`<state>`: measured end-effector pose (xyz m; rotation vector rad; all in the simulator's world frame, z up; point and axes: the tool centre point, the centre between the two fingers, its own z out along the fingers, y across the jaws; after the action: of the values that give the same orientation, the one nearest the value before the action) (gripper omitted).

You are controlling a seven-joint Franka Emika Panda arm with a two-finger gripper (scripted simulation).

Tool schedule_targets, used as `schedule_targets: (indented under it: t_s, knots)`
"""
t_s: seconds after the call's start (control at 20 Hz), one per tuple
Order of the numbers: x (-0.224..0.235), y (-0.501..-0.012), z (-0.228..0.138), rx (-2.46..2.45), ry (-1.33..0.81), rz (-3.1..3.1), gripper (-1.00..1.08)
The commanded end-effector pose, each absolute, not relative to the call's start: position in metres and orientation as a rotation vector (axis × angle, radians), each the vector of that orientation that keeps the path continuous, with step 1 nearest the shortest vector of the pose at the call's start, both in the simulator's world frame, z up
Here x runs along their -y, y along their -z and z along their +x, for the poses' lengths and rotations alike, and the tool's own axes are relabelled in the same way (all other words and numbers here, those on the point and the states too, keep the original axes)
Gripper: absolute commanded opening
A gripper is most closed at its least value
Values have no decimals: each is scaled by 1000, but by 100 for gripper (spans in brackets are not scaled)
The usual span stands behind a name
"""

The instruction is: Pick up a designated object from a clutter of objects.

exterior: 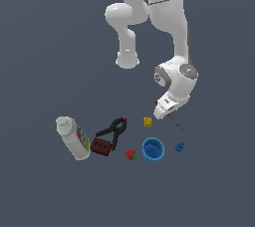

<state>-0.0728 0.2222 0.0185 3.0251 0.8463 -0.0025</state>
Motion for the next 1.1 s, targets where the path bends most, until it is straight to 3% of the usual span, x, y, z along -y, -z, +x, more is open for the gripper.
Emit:
schedule_targets:
  t_s: [0.0,0.05,0.1,1.05]
  knots:
    - [-222,-15,-72,-846,1,3025,100]
    - [-222,-14,-72,-846,1,3025,100]
    - [-222,-14,-72,-846,1,3025,-100]
    - [-210,-35,-67,-846,1,3025,-100]
